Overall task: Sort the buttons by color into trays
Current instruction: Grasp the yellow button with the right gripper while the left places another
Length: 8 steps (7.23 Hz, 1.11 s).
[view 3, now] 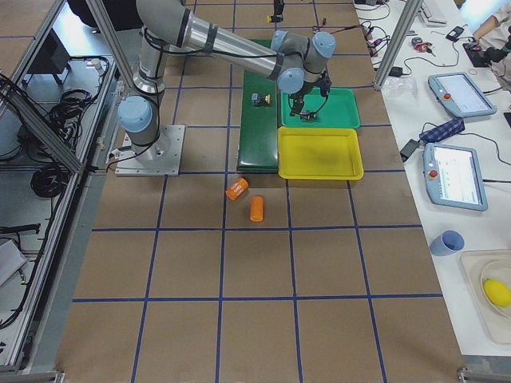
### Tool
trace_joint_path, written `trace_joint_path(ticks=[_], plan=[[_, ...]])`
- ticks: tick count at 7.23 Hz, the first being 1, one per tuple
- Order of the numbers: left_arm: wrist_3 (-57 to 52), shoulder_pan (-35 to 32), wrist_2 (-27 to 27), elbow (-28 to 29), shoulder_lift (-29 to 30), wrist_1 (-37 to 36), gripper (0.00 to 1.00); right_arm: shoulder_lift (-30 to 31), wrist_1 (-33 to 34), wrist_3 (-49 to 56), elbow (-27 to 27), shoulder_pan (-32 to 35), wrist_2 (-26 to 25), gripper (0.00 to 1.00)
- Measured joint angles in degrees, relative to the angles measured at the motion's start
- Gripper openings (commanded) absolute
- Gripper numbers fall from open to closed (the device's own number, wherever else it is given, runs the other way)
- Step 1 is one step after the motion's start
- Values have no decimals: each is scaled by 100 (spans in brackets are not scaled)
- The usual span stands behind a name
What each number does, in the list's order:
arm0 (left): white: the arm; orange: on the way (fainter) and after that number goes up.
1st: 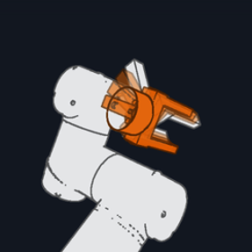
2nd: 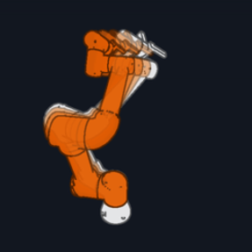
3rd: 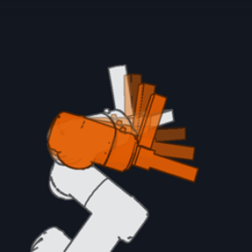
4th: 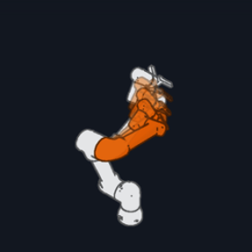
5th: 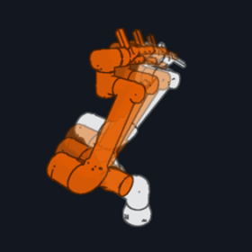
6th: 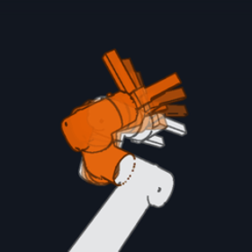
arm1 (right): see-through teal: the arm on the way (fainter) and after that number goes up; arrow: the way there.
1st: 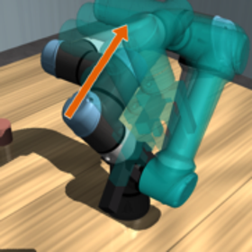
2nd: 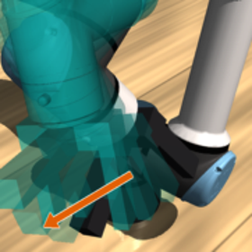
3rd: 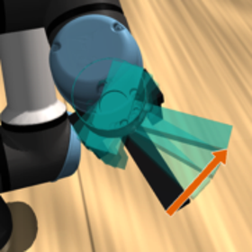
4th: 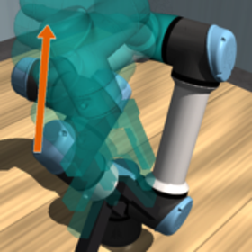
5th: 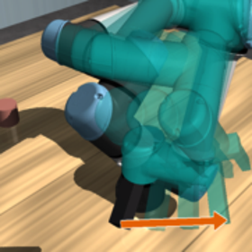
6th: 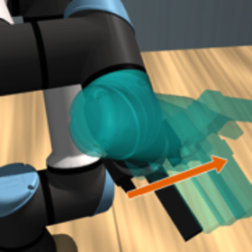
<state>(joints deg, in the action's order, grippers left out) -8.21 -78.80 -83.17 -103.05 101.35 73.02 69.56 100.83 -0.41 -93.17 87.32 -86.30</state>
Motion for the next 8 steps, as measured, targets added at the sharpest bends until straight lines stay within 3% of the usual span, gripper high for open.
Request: trace_joint_path(ticks=[3, 6, 7, 8], plan=[[35, -608, -2, -440, -176, -81, 0, 664, 27, 168, -904, -138, 194, 100], [-32, -668, -15, -617, -41, -161, 2, 756, 189, 123, -1244, -163, 532, 100], [-36, -670, -10, -627, -22, -169, 35, 733, 170, 113, -1262, -163, 532, 100], [-33, -671, 6, -632, 0, -172, 44, 724, 142, 105, -1304, -163, 525, 100]])
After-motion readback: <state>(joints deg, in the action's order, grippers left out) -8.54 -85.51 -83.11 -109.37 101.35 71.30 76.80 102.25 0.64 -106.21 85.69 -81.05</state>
